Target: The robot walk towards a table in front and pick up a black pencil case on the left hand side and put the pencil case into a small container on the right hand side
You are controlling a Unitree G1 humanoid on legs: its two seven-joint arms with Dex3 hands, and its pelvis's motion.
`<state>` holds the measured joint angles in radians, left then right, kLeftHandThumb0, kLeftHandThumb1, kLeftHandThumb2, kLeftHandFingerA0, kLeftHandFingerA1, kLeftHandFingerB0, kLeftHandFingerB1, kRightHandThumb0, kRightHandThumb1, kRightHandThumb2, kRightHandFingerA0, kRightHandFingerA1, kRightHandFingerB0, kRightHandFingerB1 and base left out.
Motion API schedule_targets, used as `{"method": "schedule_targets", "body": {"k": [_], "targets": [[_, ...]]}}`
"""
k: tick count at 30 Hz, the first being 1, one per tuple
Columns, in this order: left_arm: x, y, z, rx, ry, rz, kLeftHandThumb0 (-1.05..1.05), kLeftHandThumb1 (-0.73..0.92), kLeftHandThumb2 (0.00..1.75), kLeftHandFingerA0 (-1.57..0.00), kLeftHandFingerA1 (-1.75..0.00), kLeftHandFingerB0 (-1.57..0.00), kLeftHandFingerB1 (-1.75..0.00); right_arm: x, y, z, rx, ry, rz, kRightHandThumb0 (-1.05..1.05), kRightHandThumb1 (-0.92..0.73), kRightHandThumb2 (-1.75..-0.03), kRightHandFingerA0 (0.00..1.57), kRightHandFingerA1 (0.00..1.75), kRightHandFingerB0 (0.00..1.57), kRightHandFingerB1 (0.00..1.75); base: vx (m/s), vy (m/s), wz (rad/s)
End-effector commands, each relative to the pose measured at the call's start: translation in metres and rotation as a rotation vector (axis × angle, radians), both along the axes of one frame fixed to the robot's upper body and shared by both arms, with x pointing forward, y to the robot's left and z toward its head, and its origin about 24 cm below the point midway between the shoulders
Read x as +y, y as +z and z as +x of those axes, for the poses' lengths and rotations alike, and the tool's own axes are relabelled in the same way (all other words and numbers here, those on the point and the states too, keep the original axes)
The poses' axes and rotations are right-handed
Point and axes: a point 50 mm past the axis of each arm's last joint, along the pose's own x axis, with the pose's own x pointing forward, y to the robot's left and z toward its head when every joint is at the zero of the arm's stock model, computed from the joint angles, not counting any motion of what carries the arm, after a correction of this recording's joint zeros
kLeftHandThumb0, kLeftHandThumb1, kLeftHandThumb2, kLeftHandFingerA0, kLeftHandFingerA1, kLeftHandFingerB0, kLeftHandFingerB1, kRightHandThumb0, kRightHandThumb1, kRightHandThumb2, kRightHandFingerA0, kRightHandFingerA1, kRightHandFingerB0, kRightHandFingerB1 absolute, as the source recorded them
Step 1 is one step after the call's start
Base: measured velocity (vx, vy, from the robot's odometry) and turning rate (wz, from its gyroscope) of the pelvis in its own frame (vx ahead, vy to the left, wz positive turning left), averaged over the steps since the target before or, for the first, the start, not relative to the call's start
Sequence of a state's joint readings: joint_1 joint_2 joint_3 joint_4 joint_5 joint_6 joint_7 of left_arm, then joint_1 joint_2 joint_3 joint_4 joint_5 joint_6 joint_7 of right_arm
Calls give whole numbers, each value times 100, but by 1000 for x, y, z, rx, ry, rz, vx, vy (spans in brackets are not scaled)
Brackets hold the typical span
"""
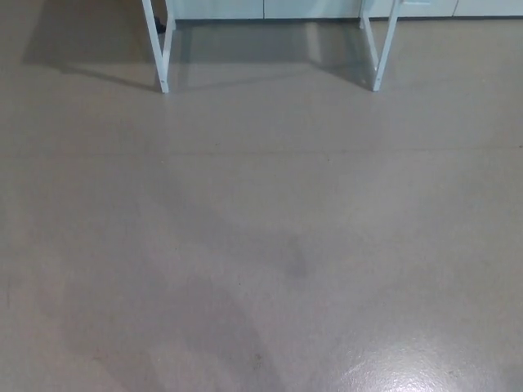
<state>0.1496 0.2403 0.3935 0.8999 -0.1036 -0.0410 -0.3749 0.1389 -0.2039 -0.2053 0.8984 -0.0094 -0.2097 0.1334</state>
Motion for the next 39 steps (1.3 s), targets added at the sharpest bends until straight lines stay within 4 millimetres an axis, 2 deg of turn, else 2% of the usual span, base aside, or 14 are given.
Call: {"method": "schedule_targets", "body": {"k": [1,12,14,21,22,25,26,27,28,31,32,33,34,39], "targets": [[5,6,1,-68,-14,-45,-14,57,58,-26,-40,-18,-31,-7,4,-5,-53,0,11,-34,-51,-69,54,51,40,45,0,0,0],[1,4,1,-69,-38,-54,-15,56,59,-27,-41,-18,-32,-12,5,-10,-53,3,-5,-28,-60,-58,59,45,43,39,36,5,10],[0,4,7,-74,-44,-55,-17,55,59,-27,-41,-18,-32,-13,7,-8,-62,-4,-5,-35,-50,-71,53,53,38,47,17,120,1],[-1,4,6,-71,-48,-42,-16,56,59,-30,-40,-21,-32,-13,8,-8,-60,19,-14,-27,-62,-59,57,44,41,38,150,398,-20],[0,4,7,-69,-45,-43,-12,41,86,-25,-56,-8,-46,-13,8,-8,-58,21,-16,-28,-62,-59,57,45,41,38,208,261,-12],[0,4,6,-70,-44,-48,-10,41,87,-24,-55,-8,-46,-13,7,-9,-52,20,-19,-28,-61,-58,57,45,42,38,215,134,5],[0,4,6,-67,-47,-50,-15,56,59,-30,-41,-20,-32,-13,7,-10,-50,18,-17,-28,-62,-59,56,44,42,38,251,50,7],[0,4,5,-64,-50,-52,-15,56,59,-30,-41,-20,-32,-13,6,-12,-49,16,-15,-28,-62,-59,56,44,42,38,225,6,6],[-1,4,5,-64,-45,-49,-9,41,87,-25,-56,-10,-47,-13,6,-13,-49,14,-14,-28,-62,-59,57,45,42,39,202,-61,16],[-1,4,5,-65,-40,-47,-9,41,87,-28,-57,-9,-47,-13,5,-13,-46,7,-12,-28,-62,-59,57,45,42,38,240,-121,13],[-1,4,5,-63,-43,-44,-15,57,58,-37,-43,-22,-32,-13,5,-13,-46,3,-12,-36,-51,-72,53,53,38,47,229,-171,14],[-1,4,5,-61,-47,-40,-15,57,58,-37,-43,-22,-32,-13,5,-14,-46,-2,-12,-36,-51,-72,53,53,38,47,141,-215,7],[-1,4,6,-60,-46,-41,-10,42,88,-29,-58,-10,-47,-13,5,-14,-48,-6,-8,-28,-61,-58,58,45,42,38,225,-236,28],[-1,5,8,-63,-59,-28,-10,41,87,-32,-59,-12,-48,-13,5,-13,-47,1,-15,-28,-62,-59,56,44,43,38,374,-155,33]]}}
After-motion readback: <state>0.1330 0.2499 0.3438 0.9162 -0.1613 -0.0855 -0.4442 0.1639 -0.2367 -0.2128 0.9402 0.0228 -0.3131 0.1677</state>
